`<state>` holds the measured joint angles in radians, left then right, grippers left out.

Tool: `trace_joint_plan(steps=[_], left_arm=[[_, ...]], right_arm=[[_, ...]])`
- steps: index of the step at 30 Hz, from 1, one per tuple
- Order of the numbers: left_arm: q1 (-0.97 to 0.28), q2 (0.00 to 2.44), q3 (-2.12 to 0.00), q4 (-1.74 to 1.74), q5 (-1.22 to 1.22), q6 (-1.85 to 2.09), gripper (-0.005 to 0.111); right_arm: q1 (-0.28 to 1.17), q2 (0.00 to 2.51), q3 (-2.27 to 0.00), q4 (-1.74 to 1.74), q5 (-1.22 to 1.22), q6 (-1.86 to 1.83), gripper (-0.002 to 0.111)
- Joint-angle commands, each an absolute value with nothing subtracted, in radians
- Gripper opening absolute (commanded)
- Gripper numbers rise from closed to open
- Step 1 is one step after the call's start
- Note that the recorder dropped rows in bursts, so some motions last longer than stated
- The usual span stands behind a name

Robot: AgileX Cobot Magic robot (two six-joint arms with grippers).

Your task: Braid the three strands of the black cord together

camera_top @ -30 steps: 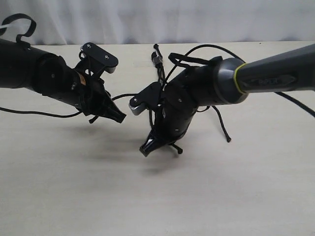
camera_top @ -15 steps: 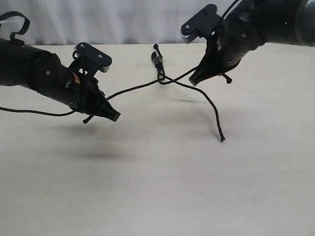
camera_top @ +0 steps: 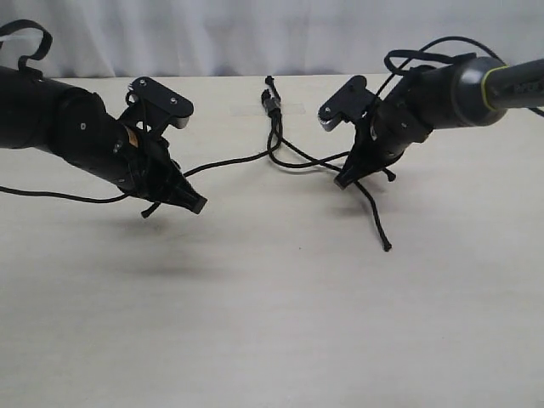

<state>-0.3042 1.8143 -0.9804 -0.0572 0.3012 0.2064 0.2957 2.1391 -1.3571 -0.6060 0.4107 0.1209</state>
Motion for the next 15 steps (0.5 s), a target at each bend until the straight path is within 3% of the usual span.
trace_joint_plan(steps=[1, 7, 15], left_arm=[[-0.304, 1.808, -0.979, -0.066, 0.308, 0.202, 0.000], [-0.304, 1.808, -0.979, -0.066, 0.308, 0.199, 0.000], [-0.304, 1.808, -0.979, -0.066, 0.304, 0.185, 0.000]], right_arm=[[0.293, 2.187, -1.359, -0.584, 0.399, 0.115, 0.004], [0.334, 2.182, -1.359, -0.289, 0.622, -0.113, 0.004], [0.492, 2.057, -1.359, 0.077, 0.686, -0.486, 0.004]])
